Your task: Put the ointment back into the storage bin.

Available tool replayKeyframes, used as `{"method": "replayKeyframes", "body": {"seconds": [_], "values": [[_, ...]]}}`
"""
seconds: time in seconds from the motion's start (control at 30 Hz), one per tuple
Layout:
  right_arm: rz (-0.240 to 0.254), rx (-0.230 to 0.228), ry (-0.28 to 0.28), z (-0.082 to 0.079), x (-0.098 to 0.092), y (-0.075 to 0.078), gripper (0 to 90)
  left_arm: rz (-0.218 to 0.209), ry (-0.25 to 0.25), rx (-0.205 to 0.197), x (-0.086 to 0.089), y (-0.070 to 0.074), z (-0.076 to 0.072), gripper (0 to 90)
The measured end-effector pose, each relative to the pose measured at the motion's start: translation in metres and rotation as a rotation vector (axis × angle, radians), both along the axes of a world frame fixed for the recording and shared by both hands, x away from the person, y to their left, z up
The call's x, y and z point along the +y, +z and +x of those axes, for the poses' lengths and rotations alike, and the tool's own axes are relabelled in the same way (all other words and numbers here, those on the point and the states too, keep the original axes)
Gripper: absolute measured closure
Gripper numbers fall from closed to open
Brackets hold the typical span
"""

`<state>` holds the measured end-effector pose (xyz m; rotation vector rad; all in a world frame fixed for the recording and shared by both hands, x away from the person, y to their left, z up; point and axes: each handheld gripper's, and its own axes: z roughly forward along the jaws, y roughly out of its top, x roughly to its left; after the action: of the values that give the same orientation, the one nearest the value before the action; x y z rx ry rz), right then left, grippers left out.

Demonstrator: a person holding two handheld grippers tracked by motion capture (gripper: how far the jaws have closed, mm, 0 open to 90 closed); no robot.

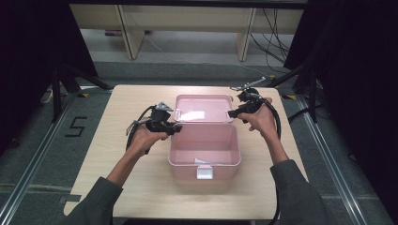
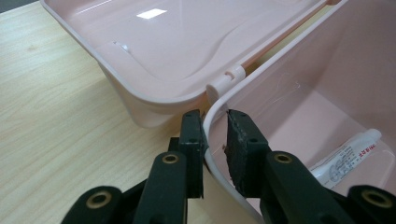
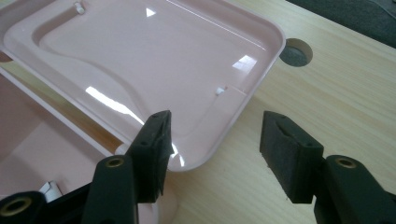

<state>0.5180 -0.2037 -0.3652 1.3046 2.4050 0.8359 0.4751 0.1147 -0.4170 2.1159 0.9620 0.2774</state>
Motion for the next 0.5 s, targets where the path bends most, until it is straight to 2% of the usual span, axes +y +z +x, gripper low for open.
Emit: {"method": "replayKeyframes", "body": {"seconds": [0.07, 0.1, 0.13, 0.17, 0.2, 0.23, 0.37, 0.5], "values": [[0.004, 0.0, 0.002, 0.001, 0.0, -0.001, 44.8, -0.002, 0.001, -0.003, 0.0, 0.0, 0.0, 76.4], [0.015, 0.011, -0.016, 0.002, 0.001, -0.001, 44.9, -0.001, 0.0, -0.006, 0.0, 0.0, -0.001, 76.4], [0.019, 0.0, -0.009, 0.004, 0.0, -0.001, 45.1, 0.003, -0.004, -0.005, 0.0, 0.0, -0.001, 76.4], [0.028, 0.015, -0.029, 0.004, 0.0, -0.001, 45.4, 0.001, -0.003, -0.005, 0.0, 0.0, -0.001, 76.4], [0.019, 0.015, -0.017, 0.006, -0.001, -0.002, 45.6, 0.001, -0.002, -0.005, 0.0, 0.0, -0.001, 76.5], [0.028, -0.003, -0.029, 0.009, -0.002, -0.004, 46.2, 0.005, -0.001, -0.007, -0.001, 0.0, -0.001, 76.5], [0.025, -0.002, -0.032, 0.015, -0.008, -0.007, 46.9, 0.008, -0.002, -0.014, -0.001, 0.0, -0.002, 76.6], [0.041, 0.005, -0.06, 0.018, -0.01, -0.009, 48.9, 0.015, -0.013, -0.015, -0.001, 0.0, -0.003, 76.7]]}}
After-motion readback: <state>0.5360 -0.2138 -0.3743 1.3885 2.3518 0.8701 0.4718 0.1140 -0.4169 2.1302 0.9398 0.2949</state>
